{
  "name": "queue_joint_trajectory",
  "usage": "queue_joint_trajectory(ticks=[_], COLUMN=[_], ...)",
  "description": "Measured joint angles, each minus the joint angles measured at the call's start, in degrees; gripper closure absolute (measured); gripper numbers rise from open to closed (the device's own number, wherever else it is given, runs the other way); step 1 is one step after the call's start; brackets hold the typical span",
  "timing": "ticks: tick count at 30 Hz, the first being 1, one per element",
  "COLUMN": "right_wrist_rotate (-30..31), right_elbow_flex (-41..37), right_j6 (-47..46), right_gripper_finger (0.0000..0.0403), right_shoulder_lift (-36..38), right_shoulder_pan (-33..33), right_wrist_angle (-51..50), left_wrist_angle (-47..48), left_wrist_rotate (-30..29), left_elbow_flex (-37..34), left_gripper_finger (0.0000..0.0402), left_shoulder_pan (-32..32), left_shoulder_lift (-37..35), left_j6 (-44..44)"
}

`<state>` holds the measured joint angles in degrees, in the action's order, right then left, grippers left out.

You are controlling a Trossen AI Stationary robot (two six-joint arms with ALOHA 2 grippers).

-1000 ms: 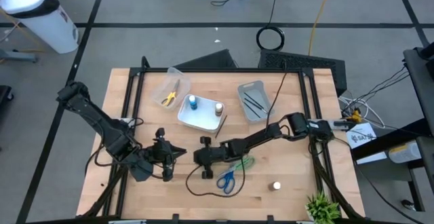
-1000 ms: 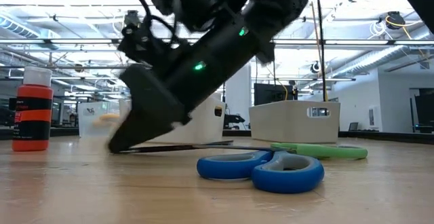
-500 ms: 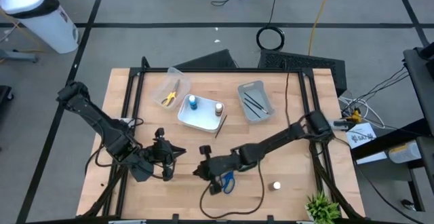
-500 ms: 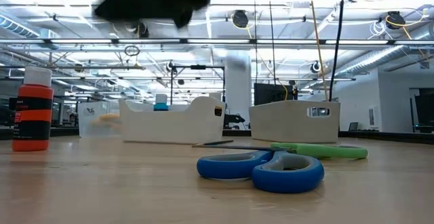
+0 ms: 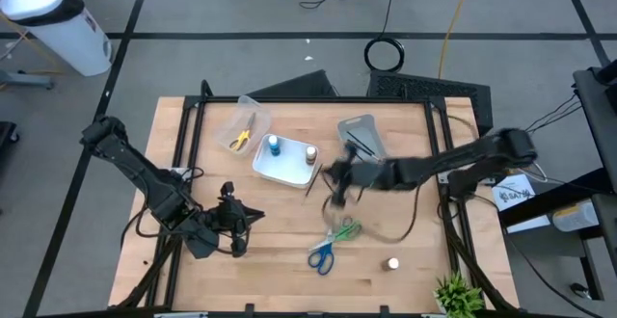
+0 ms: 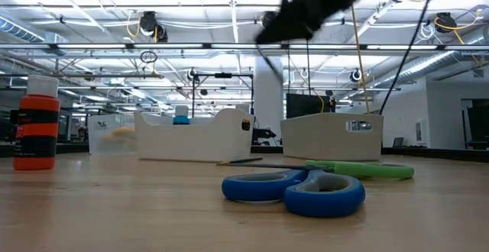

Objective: Pick & Place Paint Supplies
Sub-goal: Put the silver and black paintbrush into the gray bin

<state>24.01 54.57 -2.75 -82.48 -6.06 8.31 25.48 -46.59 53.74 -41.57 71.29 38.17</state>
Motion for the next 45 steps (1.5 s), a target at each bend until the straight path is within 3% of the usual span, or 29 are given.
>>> queue_joint_trajectory(ticks=[4, 10, 14, 19, 23, 27, 31, 34, 39, 45], right_wrist_rotate=[1.4, -12.9, -18.6, -18.2, -18.2, -16.8, -10.4, -10.7, -10.8, -14.2], right_elbow_flex=[-11.2, -20.9, -25.8, -27.0, -26.6, -20.4, -7.6, 0.0, 7.5, 11.3], right_j6=[0.2, -3.9, -4.6, -4.8, -3.6, -2.2, 1.1, 0.6, 3.2, 4.4], right_gripper_finger=[0.0402, 0.0402, 0.0403, 0.039, 0.0351, 0.0289, 0.023, 0.0197, 0.0162, 0.017], right_shoulder_lift=[8.3, 13.6, 12.6, 9.5, 6.7, 3.5, -2.3, -9.1, -19.4, -25.9], right_shoulder_pan=[9.7, 20.1, 17.7, 12.7, 9.7, 8.2, 9.5, 12.5, 16.7, 23.2], right_wrist_angle=[8.4, 17.9, 29.4, 37.9, 43.6, 34.4, 7.0, -7.3, -13.3, -15.3], left_wrist_angle=[0.0, 0.0, 0.1, 0.1, 0.0, 0.0, 0.0, 0.0, 0.1, 1.1], left_wrist_rotate=[0.0, 0.1, 0.1, 0.1, 0.2, 0.1, 0.2, 0.2, 0.2, 0.3], left_elbow_flex=[0.0, 0.0, 0.0, 0.0, 0.0, 0.0, 0.0, 0.0, 0.0, 0.0], left_gripper_finger=[0.0364, 0.0364, 0.0364, 0.0364, 0.0364, 0.0364, 0.0364, 0.0364, 0.0364, 0.0364], left_shoulder_pan=[0.5, 1.8, 2.5, 2.8, 2.8, 2.8, 3.2, 3.5, 3.7, 3.7], left_shoulder_lift=[0.0, 0.0, 0.0, 0.0, 0.0, 0.0, 0.0, 0.0, 0.0, 0.0], left_j6=[0.0, -0.2, -0.4, -0.4, -0.1, -1.4, -3.2, -3.4, -3.9, -4.0])
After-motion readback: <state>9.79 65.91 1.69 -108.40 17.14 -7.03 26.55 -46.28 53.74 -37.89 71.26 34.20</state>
